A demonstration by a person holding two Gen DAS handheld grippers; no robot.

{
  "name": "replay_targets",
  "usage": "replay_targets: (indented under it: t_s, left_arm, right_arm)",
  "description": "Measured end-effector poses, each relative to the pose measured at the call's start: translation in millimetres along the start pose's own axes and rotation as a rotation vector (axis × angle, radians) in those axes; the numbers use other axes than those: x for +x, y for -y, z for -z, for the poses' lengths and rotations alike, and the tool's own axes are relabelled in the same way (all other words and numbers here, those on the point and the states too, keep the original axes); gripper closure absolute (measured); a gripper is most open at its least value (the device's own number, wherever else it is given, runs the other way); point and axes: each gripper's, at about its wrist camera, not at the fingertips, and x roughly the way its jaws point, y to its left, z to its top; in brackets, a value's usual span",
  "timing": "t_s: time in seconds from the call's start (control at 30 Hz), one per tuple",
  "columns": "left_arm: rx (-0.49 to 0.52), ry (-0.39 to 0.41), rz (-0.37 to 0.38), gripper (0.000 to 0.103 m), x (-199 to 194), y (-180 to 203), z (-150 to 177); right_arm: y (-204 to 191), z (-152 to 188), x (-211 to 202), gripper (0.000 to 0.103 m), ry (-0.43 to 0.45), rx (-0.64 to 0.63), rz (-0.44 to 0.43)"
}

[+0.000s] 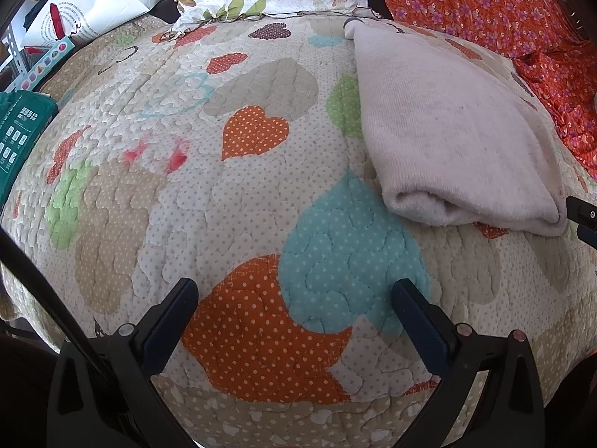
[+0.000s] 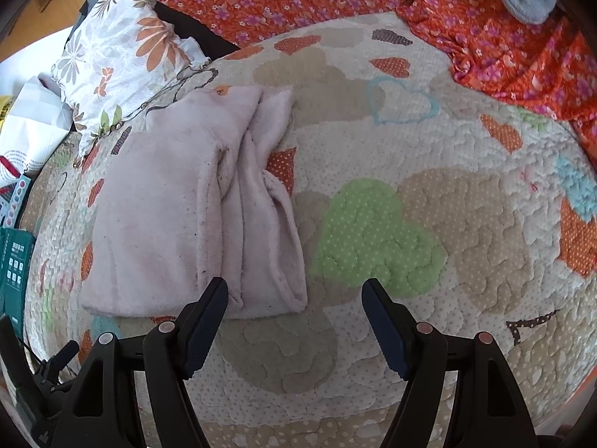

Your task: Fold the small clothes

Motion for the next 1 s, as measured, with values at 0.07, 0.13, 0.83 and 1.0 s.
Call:
replay_targets:
  t_s: [0.07, 0.13, 0.83, 1.0]
  left_arm:
    - [0.0, -0.001, 0.001, 0.0, 0.1, -0.2, -0.1]
    - [-0.003, -0.003, 0.004, 0.0, 0.5, -0.2, -0.5]
    - [-0.006, -0.007, 0.008, 0.0, 1.0, -1.1, -1.2]
    - [-0.008, -0.007, 0.009, 0.0, 1.3, -1.9, -1.8]
  right_arm:
    - [-1.1, 0.2, 0.7, 0.024, -0.003, -0.005, 0.001]
    - [-0.7, -0.2, 1.3, 0.024, -0.004, -0.006, 0.001]
    - [-1.2, -0.1, 2.0, 0.024, -0.009, -0.005, 0.003]
    - [-0.9, 2.0, 4.7, 0.024, -0.019, 0.001, 0.002]
